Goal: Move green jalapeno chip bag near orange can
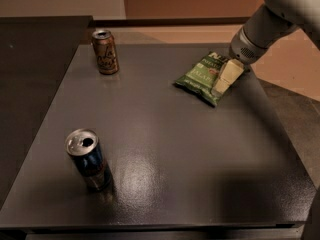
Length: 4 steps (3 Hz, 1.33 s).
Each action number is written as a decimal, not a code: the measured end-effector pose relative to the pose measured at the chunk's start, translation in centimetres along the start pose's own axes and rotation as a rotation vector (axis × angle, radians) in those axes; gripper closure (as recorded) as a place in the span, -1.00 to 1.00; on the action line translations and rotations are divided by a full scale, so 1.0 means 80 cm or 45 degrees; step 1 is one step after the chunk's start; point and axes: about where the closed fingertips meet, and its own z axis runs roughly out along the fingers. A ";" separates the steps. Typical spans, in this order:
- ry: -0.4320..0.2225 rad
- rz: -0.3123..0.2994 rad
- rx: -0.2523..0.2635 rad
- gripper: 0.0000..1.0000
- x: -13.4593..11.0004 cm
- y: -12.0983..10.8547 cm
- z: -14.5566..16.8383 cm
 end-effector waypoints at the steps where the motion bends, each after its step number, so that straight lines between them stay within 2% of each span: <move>1: 0.007 0.019 -0.038 -0.62 -0.001 -0.002 0.005; 2: 0.012 0.029 -0.050 -0.17 -0.006 -0.003 0.000; 4: -0.022 -0.012 -0.068 0.77 -0.034 0.006 -0.024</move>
Offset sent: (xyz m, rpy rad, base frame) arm 0.0031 0.0020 0.0158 0.0136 0.0511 -0.0158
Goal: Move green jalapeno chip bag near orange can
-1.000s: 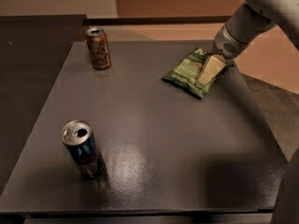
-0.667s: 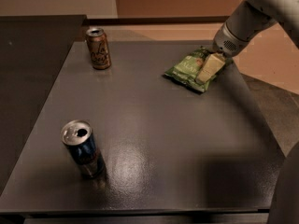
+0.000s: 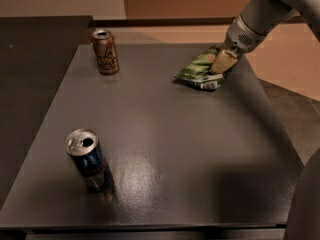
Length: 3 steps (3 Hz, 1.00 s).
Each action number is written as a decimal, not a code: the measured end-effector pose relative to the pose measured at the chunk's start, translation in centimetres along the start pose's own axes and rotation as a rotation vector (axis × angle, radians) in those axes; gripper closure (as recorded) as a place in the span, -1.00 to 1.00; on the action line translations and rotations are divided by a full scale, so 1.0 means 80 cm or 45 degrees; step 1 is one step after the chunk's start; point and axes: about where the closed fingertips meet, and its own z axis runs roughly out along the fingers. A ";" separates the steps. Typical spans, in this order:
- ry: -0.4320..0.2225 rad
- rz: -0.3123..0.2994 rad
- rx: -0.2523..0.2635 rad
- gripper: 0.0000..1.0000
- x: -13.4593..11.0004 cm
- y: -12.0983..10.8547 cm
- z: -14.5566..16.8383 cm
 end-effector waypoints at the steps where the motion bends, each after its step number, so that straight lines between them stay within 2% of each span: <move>1: -0.071 -0.031 -0.043 1.00 -0.036 0.020 -0.010; 3: -0.188 -0.146 -0.099 1.00 -0.129 0.053 -0.005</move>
Offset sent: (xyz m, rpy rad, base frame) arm -0.0154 0.1095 0.0602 0.1643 -0.0291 0.1627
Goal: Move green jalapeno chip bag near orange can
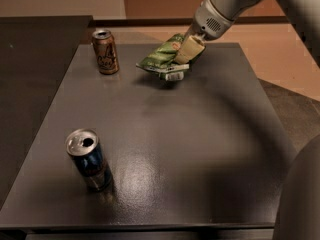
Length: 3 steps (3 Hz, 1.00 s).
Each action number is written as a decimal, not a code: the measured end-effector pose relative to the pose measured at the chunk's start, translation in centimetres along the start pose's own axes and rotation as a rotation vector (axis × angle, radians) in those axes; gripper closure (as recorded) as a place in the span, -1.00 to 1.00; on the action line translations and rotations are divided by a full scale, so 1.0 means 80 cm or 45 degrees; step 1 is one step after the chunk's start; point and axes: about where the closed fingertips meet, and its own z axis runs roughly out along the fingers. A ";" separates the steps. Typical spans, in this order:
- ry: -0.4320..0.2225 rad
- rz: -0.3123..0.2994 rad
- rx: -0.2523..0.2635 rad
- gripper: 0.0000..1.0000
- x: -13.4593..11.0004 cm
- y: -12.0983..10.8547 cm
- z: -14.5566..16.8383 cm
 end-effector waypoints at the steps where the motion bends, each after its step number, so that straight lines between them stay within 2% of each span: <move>1: -0.024 -0.073 -0.010 1.00 -0.036 0.003 0.020; 2: -0.028 -0.153 -0.036 1.00 -0.064 0.009 0.042; 3: -0.030 -0.239 -0.074 0.63 -0.088 0.016 0.062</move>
Offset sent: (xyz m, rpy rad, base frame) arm 0.0124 0.0930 -0.0008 -0.0092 -0.0698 0.1943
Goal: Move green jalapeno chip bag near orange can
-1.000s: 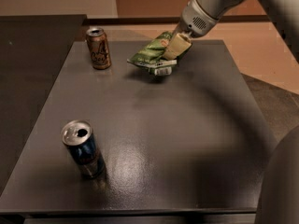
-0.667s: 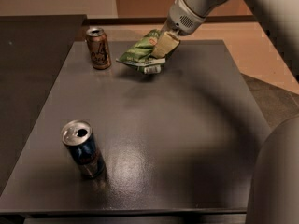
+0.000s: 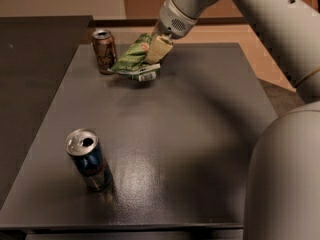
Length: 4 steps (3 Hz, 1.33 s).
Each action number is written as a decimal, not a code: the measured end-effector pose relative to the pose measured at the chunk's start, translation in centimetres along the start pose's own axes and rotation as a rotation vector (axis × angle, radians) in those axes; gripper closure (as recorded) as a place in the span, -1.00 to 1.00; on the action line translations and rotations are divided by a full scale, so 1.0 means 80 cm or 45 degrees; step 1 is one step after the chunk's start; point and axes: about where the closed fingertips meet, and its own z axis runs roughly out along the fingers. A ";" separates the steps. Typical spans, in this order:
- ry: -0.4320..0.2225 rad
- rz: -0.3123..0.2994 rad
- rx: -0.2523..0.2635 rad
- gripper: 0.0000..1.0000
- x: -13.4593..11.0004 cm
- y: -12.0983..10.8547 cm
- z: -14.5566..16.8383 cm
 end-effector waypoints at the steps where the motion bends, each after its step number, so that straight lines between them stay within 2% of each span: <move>1: 0.004 -0.073 -0.020 0.19 -0.019 -0.001 0.015; 2: 0.028 -0.136 -0.045 -0.28 -0.029 -0.002 0.031; 3: 0.027 -0.136 -0.049 -0.77 -0.030 -0.002 0.035; 4: 0.026 -0.137 -0.053 -1.00 -0.031 -0.002 0.039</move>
Offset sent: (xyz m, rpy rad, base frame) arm 0.0078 0.0444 -0.0089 -0.0721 -0.0417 0.1592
